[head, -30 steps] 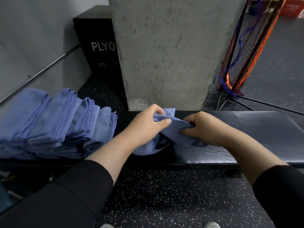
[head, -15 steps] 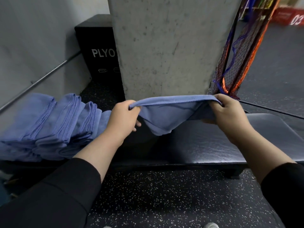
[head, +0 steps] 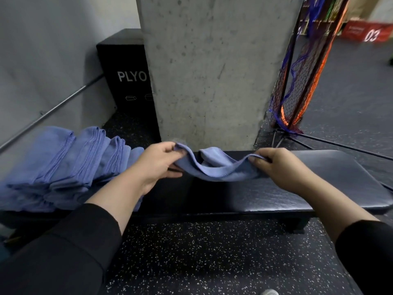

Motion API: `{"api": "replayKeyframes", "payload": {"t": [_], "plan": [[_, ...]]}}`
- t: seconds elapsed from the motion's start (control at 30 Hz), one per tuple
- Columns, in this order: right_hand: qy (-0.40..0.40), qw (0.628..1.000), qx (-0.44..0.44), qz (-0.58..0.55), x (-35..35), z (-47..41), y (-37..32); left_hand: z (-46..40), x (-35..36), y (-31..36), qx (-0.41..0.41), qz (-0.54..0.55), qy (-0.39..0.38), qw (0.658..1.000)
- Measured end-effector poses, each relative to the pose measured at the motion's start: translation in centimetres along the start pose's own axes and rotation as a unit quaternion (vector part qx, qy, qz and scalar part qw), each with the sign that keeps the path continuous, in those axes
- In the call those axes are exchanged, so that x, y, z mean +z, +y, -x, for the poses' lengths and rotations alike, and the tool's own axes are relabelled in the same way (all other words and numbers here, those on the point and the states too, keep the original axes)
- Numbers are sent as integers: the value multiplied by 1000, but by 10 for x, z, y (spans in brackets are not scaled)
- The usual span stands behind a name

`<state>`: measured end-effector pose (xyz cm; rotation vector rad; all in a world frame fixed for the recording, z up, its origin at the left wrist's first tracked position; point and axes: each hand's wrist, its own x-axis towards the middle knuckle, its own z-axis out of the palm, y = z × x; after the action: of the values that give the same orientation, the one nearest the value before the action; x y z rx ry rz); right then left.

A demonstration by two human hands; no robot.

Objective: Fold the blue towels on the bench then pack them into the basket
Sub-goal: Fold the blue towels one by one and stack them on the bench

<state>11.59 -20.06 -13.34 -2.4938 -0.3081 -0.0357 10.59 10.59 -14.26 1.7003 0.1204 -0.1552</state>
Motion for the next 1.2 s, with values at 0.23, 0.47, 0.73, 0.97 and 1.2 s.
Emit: {"api": "replayKeyframes", "payload": {"t": [0.23, 0.47, 0.73, 0.97, 1.2], "plan": [[-51, 998, 29, 33, 0, 2, 4, -2, 4, -8, 1, -142, 33, 989], [-153, 977, 110, 99, -2, -4, 41, -17, -1, -14, -21, -307, 78, 948], [51, 935, 215, -277, 30, -36, 41, -44, 24, -14, -109, 54, 88, 989], [360, 908, 19, -215, 1, -76, -11, -80, 25, 49, 171, 117, 215, 954], [312, 936, 54, -152, 11, -57, 15, -68, 9, 24, 165, 97, 220, 957]]}}
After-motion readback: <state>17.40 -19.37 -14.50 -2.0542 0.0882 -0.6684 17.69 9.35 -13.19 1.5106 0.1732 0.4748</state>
